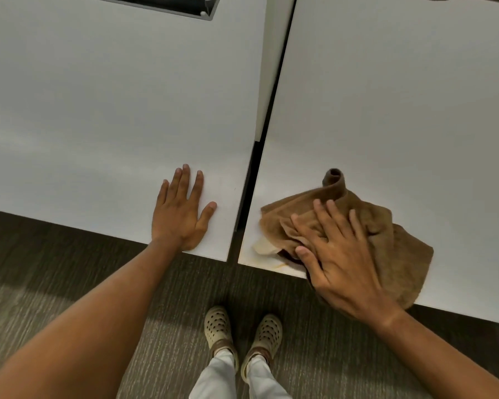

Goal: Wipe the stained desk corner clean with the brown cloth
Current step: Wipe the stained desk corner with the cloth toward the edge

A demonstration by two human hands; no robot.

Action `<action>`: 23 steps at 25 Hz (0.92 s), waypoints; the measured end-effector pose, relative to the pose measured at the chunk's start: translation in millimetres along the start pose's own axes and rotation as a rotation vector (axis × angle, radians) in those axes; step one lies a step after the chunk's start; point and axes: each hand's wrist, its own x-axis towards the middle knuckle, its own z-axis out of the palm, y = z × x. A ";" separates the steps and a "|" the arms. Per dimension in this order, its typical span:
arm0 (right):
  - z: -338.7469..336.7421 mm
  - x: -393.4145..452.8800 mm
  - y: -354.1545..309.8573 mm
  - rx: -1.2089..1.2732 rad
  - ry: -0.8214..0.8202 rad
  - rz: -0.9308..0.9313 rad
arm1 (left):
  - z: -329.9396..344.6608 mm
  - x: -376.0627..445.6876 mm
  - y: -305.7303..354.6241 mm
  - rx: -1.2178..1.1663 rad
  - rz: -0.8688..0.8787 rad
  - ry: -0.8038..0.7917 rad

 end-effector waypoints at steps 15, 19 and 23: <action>10.0 7.4 -34.9 -0.051 -0.013 -0.093 | 0.5 3.0 -18.6 -0.020 0.132 -0.026; 6.0 32.2 -44.6 0.093 -0.004 0.049 | 2.9 3.2 -19.3 -0.042 0.133 0.007; 7.4 30.5 -58.7 -0.038 -0.088 -0.200 | 4.0 2.4 -18.9 -0.050 0.131 0.025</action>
